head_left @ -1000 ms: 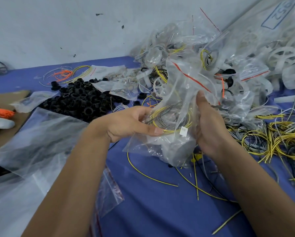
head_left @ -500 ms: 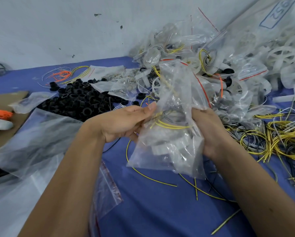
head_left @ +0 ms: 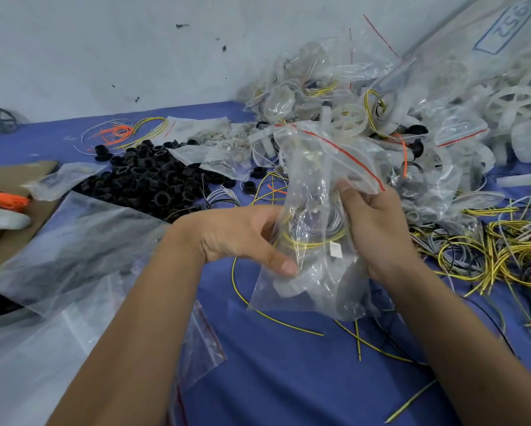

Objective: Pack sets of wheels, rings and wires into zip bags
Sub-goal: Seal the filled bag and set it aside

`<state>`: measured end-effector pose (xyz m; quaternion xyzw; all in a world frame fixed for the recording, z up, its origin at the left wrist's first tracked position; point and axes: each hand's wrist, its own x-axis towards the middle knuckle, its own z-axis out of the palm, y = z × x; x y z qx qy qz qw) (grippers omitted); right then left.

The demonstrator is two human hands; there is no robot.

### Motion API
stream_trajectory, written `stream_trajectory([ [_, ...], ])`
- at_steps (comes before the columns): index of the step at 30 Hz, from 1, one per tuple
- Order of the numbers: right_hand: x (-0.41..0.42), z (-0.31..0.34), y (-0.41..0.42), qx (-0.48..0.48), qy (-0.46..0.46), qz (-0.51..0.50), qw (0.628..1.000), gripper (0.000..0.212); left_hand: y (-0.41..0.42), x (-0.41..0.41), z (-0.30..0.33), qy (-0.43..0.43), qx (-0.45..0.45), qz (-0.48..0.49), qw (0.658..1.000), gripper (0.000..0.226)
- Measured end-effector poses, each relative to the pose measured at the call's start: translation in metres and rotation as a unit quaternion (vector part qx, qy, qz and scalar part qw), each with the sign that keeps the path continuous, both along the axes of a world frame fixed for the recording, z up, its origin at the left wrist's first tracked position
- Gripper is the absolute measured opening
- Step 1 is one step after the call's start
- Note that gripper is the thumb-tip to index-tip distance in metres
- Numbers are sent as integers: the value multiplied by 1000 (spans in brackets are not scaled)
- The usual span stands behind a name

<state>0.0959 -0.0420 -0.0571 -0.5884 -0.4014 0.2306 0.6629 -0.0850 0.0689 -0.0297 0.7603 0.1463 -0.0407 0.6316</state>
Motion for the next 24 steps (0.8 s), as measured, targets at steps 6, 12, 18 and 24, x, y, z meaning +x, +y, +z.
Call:
stream_trajectory([
  [6, 0, -5, 2, 23, -19, 1, 1000, 38, -10, 13, -5, -15, -25, 31, 999, 62],
  [12, -3, -5, 2, 15, -4, 16, 1000, 27, -11, 12, -2, -4, -14, -19, 1000, 66],
  [18, -5, 0, -2, 38, 0, -5, 999, 19, -13, 15, -5, -3, -24, -9, 1000, 71],
  [24, 1, 2, -3, 64, 19, 73, 995, 37, -15, 15, -5, 12, -29, -13, 999, 64],
])
